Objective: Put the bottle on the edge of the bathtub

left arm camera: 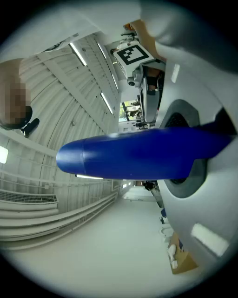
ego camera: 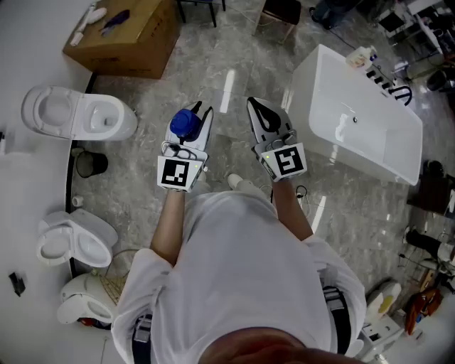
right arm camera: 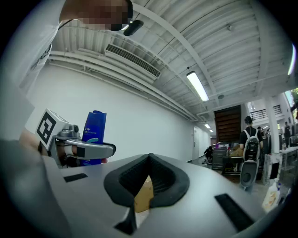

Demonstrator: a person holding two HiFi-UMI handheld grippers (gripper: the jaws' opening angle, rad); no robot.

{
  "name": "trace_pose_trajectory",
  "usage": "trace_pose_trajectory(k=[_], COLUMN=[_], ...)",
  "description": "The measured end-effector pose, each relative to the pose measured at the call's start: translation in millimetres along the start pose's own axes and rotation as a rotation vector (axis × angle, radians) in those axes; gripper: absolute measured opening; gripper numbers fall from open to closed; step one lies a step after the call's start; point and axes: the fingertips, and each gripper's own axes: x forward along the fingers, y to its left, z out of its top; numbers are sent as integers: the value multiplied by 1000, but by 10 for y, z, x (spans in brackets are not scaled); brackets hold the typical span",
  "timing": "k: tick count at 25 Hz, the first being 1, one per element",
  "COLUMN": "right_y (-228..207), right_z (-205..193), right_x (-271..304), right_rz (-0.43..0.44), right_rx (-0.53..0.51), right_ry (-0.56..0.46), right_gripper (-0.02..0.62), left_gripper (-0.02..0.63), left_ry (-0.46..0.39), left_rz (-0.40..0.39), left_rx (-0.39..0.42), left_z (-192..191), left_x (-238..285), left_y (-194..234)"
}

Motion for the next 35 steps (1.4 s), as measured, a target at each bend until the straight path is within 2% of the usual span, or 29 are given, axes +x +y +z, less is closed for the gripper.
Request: trace_pose_trajectory(k=[3,8,13,17,22,27,35], right_y=[68,172,-46,-411,-1070,-1709,-2628], right_z=[98,58,-106,-291,-534,-724,-1016], right_x=[112,219,79,-55,-141,-85,104], right_rz=[-74,-188,-291,-360,-420,-422,-416], right_rx=[20,11,23,41,60,92,110], right_ry=[-22,5,58,84,92,101,133], right_gripper=[0,2,2,2,2,2,2], left_gripper=[94,94,94,94,95,95,96], left_ry=[33,21,58,74,89,100,97], left_rz=[-69,-167,-260,-305,-359,-422,-461], left_rx=[30,12,-6,-11,9,13,4], left_z=[26,-23,-208,-313,-470,-589,-718], left_x=[-50,-73,170,555,1268,2040,3039], left_y=[168,425,408,316,156,-21,-70])
